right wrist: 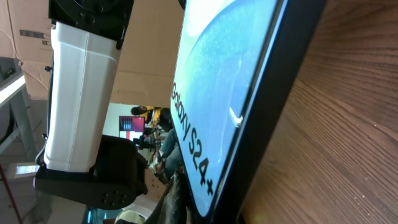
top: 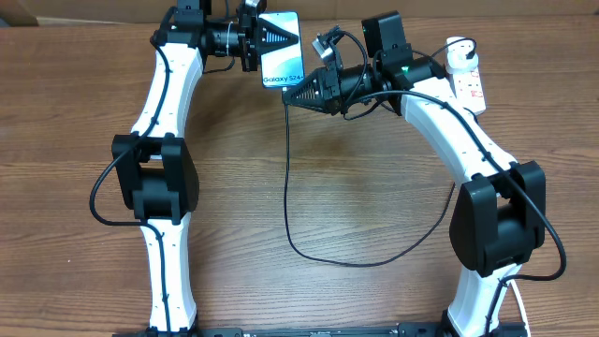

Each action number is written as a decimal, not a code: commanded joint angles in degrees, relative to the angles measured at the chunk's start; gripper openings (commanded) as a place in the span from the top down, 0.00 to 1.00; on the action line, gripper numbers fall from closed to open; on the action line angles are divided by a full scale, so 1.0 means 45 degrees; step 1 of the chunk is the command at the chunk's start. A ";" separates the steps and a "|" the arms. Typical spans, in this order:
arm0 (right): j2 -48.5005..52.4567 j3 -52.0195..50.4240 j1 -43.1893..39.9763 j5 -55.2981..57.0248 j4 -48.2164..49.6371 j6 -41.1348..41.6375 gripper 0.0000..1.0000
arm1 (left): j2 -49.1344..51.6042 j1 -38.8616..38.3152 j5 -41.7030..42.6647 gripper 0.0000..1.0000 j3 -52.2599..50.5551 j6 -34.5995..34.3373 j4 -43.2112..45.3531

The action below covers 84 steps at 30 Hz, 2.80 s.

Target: Plug charger to phone and switch on socket

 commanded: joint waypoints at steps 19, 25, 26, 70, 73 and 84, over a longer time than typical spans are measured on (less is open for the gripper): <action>-0.0092 0.0107 -0.0063 0.0112 0.0364 0.0350 0.96 | -0.0379 -0.0107 0.0806 0.96 0.0355 0.0607 0.0034; 0.0180 0.0107 -0.0058 0.0049 0.0325 0.0393 0.96 | -0.0379 -0.0107 0.0806 0.96 0.0355 0.0593 0.0034; 0.0209 0.0107 -0.0058 0.0000 0.0325 0.0393 0.96 | -0.0379 -0.0107 0.0806 0.96 0.0355 0.0593 0.0034; 0.0408 0.0107 0.0092 0.4396 -0.3157 -0.1360 0.96 | -0.0379 0.0733 0.0369 0.96 0.0359 -0.0549 0.3410; 0.0495 0.0107 0.0437 0.7310 -0.3769 -0.1341 0.96 | -0.0379 0.0753 0.0369 0.96 0.0359 -0.0996 0.4187; 0.1933 0.0107 0.1535 1.0618 -0.3905 -0.1297 0.89 | -0.0379 0.0753 0.0374 0.96 0.0359 -0.1710 0.4488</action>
